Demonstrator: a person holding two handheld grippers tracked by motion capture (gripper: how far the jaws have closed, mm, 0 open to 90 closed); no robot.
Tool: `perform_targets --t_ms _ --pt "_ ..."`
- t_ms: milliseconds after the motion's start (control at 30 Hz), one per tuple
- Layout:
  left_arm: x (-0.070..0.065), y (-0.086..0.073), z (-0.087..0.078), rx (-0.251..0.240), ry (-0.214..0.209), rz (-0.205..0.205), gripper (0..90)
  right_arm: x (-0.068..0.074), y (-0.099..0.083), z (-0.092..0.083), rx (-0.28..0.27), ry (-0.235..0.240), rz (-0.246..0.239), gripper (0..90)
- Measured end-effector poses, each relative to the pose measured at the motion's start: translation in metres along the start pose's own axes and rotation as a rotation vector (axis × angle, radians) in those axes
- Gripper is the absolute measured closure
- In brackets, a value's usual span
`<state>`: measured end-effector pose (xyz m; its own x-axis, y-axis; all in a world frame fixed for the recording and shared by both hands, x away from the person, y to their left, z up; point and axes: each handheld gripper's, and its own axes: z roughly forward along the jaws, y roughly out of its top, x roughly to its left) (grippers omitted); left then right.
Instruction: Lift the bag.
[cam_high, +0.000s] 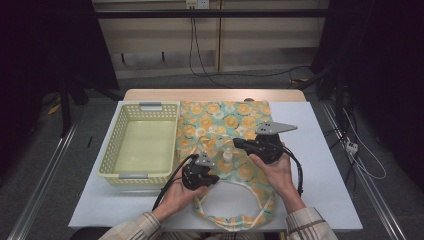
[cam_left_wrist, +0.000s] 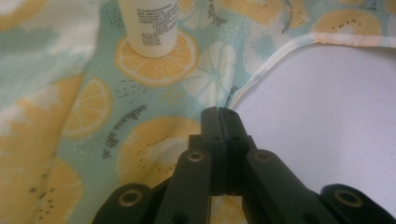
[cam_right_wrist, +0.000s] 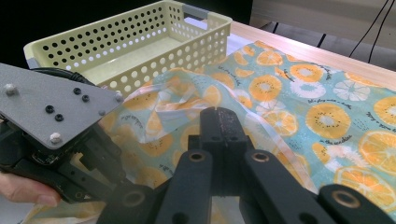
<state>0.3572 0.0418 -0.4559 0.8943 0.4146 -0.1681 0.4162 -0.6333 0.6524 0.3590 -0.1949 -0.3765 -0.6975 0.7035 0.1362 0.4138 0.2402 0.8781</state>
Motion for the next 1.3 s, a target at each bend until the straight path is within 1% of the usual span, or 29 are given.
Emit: perform_targets --t_ms 100,133,167,233,267,367,433,467,500,533,567,600,667,700,733,800,833,900,967,1000,1033,1133,1267,1300 --pt "-0.003 0.000 -0.001 0.000 0.018 0.027 90.0 -0.001 0.000 -0.001 -0.002 0.000 0.005 90.0" --pt "-0.004 -0.001 0.000 -0.009 0.026 0.025 90.0 -0.001 0.000 -0.001 -0.003 0.000 0.005 90.0" --pt "-0.004 -0.001 0.000 -0.012 0.024 0.027 90.0 -0.001 0.000 -0.001 -0.004 -0.001 0.005 90.0" --pt "-0.004 -0.001 -0.001 -0.031 0.009 0.013 90.0 -0.001 0.000 -0.001 -0.005 -0.002 0.006 90.0" --pt "-0.005 0.000 -0.003 -0.035 0.008 0.017 90.0 -0.001 0.000 -0.002 -0.006 -0.002 0.005 90.0" --pt "-0.008 0.001 -0.007 -0.066 0.004 0.020 90.0 -0.002 0.001 -0.003 -0.012 -0.004 0.007 90.0" --pt "-0.010 0.002 -0.011 -0.072 0.022 0.026 90.0 -0.002 0.001 -0.003 -0.012 -0.004 0.008 90.0" --pt "-0.010 0.003 -0.013 -0.092 0.000 0.018 90.0 -0.003 0.001 -0.004 -0.013 -0.006 0.009 90.0" --pt "-0.011 0.003 -0.015 -0.098 0.011 0.017 90.0 -0.003 0.001 -0.004 -0.015 -0.006 0.007 90.0" --pt "-0.012 0.004 -0.018 -0.109 0.007 0.015 90.0 -0.003 0.001 -0.004 -0.016 -0.006 0.008 90.0" --pt "-0.011 0.005 -0.020 -0.122 -0.012 0.019 90.0 -0.004 0.002 -0.004 -0.018 -0.006 0.010 90.0" --pt "-0.011 0.005 -0.023 -0.129 -0.018 0.022 90.0 -0.004 0.002 -0.004 -0.018 -0.007 0.010 90.0" --pt "-0.013 0.007 -0.028 -0.158 -0.018 0.021 90.0 -0.004 0.003 -0.004 -0.020 -0.008 0.012 90.0" --pt "-0.013 0.009 -0.031 -0.165 -0.014 0.027 90.0 -0.004 0.003 -0.004 -0.021 -0.009 0.011 90.0" --pt "-0.013 0.010 -0.034 -0.182 -0.019 0.023 90.0 -0.004 0.004 -0.004 -0.023 -0.011 0.010 90.0" --pt "-0.014 0.013 -0.041 -0.198 -0.022 0.033 90.0 -0.005 0.005 -0.005 -0.025 -0.011 0.009 90.0" --pt "-0.015 0.015 -0.044 -0.217 -0.023 0.028 90.0 -0.005 0.006 -0.005 -0.028 -0.012 0.010 90.0" --pt "-0.016 0.018 -0.049 -0.231 -0.027 0.040 90.0 -0.005 0.007 -0.004 -0.030 -0.014 0.007 90.0" --pt "-0.016 0.021 -0.054 -0.248 -0.028 0.036 90.0 -0.005 0.009 -0.004 -0.033 -0.012 0.006 90.0" --pt "-0.015 0.023 -0.055 -0.273 -0.033 0.026 90.0 -0.005 0.009 -0.004 -0.035 -0.011 0.006 90.0" --pt "-0.015 0.025 -0.058 -0.277 -0.032 0.024 90.0 -0.006 0.010 -0.005 -0.036 -0.014 0.004 90.0" --pt "-0.015 0.031 -0.066 -0.309 -0.030 0.024 90.0 -0.008 0.013 -0.006 -0.053 -0.016 0.011 90.0" --pt "-0.016 0.039 -0.078 -0.357 -0.025 0.038 90.0 -0.009 0.019 -0.008 -0.074 -0.022 0.012 90.0" --pt "-0.016 0.041 -0.080 -0.369 -0.026 0.031 90.0 -0.010 0.021 -0.009 -0.083 -0.023 0.014 90.0"
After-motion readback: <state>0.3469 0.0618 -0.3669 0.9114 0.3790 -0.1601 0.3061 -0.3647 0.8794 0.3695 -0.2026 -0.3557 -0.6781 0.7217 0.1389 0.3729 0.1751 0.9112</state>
